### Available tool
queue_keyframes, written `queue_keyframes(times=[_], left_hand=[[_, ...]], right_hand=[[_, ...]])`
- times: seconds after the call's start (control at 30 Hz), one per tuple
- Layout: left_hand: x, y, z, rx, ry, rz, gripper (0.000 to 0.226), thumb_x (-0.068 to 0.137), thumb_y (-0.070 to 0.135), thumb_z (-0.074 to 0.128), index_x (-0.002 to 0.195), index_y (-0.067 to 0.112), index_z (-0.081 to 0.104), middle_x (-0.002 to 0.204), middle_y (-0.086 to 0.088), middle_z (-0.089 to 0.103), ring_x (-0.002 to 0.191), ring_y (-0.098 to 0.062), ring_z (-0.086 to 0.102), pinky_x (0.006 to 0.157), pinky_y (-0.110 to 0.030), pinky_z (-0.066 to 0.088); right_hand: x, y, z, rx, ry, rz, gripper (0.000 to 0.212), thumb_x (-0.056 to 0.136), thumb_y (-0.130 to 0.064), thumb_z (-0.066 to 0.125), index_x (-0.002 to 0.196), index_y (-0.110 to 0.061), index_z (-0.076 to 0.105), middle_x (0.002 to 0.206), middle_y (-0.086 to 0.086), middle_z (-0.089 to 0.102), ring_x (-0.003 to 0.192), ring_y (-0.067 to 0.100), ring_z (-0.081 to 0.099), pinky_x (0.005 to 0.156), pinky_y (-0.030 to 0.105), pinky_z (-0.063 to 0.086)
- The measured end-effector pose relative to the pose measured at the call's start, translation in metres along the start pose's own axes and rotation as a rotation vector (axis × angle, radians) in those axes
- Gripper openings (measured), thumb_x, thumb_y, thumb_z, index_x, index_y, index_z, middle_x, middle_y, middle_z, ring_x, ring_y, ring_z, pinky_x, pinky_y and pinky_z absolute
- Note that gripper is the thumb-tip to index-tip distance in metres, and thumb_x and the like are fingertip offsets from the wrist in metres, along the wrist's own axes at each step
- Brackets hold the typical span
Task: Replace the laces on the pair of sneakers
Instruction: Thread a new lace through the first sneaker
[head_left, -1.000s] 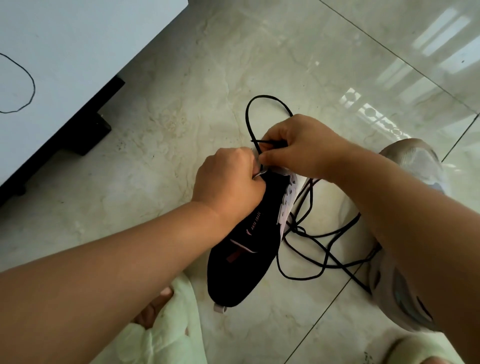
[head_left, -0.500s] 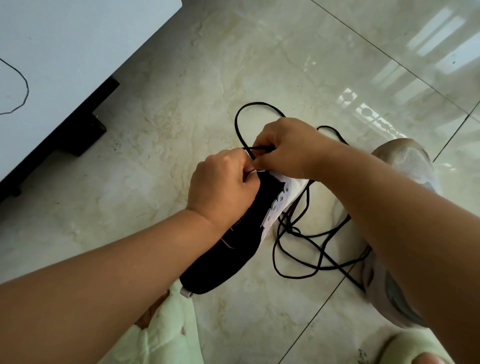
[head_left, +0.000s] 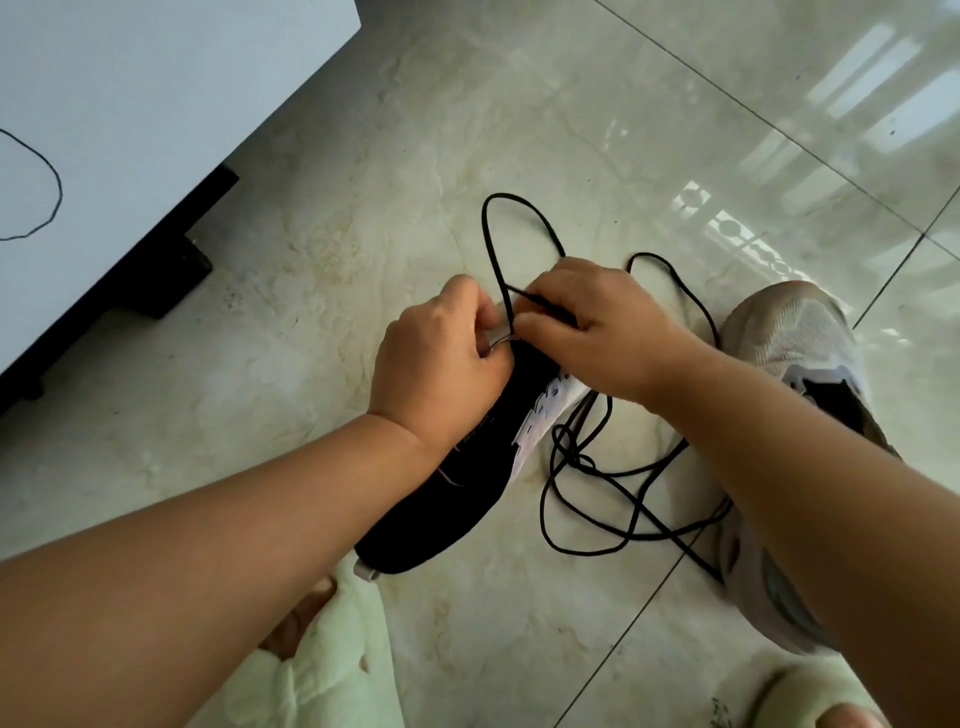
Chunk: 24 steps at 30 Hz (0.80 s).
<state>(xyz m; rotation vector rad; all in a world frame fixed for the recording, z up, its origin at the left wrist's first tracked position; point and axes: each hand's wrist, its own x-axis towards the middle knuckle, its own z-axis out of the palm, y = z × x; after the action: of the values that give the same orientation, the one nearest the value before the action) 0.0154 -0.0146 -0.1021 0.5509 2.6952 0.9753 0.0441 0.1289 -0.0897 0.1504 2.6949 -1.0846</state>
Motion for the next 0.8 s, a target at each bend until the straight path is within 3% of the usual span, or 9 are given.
queue_keyframes(times=[0.13,0.23,0.4,0.53,0.7,0.8], left_hand=[[0.001,0.000,0.000,0.018,-0.010,0.048,0.020,0.075,0.011,0.069,0.094,0.014,0.064,0.061,0.010,0.051,0.064,-0.023,0.058,0.065,-0.039,0.051],[0.001,0.000,0.000,0.041,-0.001,0.112,0.025,0.075,0.008,0.067,0.100,0.013,0.072,0.068,0.001,0.056,0.066,-0.027,0.059,0.063,-0.035,0.051],[0.005,-0.001,-0.002,0.017,0.003,0.060,0.025,0.076,0.010,0.067,0.100,0.012,0.070,0.068,-0.004,0.062,0.067,-0.028,0.060,0.067,-0.040,0.052],[0.006,0.000,-0.001,0.010,-0.010,0.035,0.019,0.077,0.011,0.066,0.095,0.012,0.073,0.075,-0.008,0.066,0.071,-0.028,0.062,0.069,-0.039,0.052],[0.011,-0.004,-0.002,-0.003,-0.049,-0.032,0.015,0.080,0.010,0.065,0.091,0.011,0.074,0.073,-0.007,0.069,0.068,-0.025,0.064,0.067,-0.034,0.053],[0.014,-0.005,-0.005,-0.032,-0.079,-0.070,0.013,0.078,0.009,0.065,0.087,0.012,0.074,0.069,-0.004,0.069,0.064,-0.021,0.064,0.064,-0.030,0.053]], right_hand=[[-0.019,0.004,0.006,0.062,0.140,-0.009,0.014,0.088,-0.011,0.059,0.083,0.000,0.066,0.076,-0.003,0.052,0.081,0.012,0.048,0.069,0.005,0.029],[-0.028,0.003,0.014,0.170,0.250,0.123,0.004,0.079,-0.009,0.069,0.079,-0.006,0.067,0.081,-0.001,0.054,0.073,0.006,0.050,0.062,0.008,0.036],[-0.033,-0.006,0.031,0.324,0.372,0.260,0.004,0.075,-0.011,0.071,0.073,-0.011,0.067,0.077,-0.007,0.051,0.066,0.001,0.050,0.060,0.010,0.040],[-0.028,-0.014,0.040,0.256,0.418,0.317,0.005,0.079,-0.015,0.067,0.081,-0.012,0.071,0.080,-0.006,0.051,0.073,0.012,0.054,0.066,0.024,0.045],[-0.023,-0.023,0.050,0.149,0.453,0.381,0.010,0.081,-0.017,0.062,0.086,-0.013,0.070,0.085,-0.006,0.047,0.078,0.019,0.054,0.067,0.032,0.047],[-0.021,-0.027,0.054,0.053,0.425,0.379,0.019,0.082,-0.020,0.059,0.097,-0.011,0.068,0.096,0.001,0.051,0.088,0.023,0.053,0.079,0.038,0.046]])
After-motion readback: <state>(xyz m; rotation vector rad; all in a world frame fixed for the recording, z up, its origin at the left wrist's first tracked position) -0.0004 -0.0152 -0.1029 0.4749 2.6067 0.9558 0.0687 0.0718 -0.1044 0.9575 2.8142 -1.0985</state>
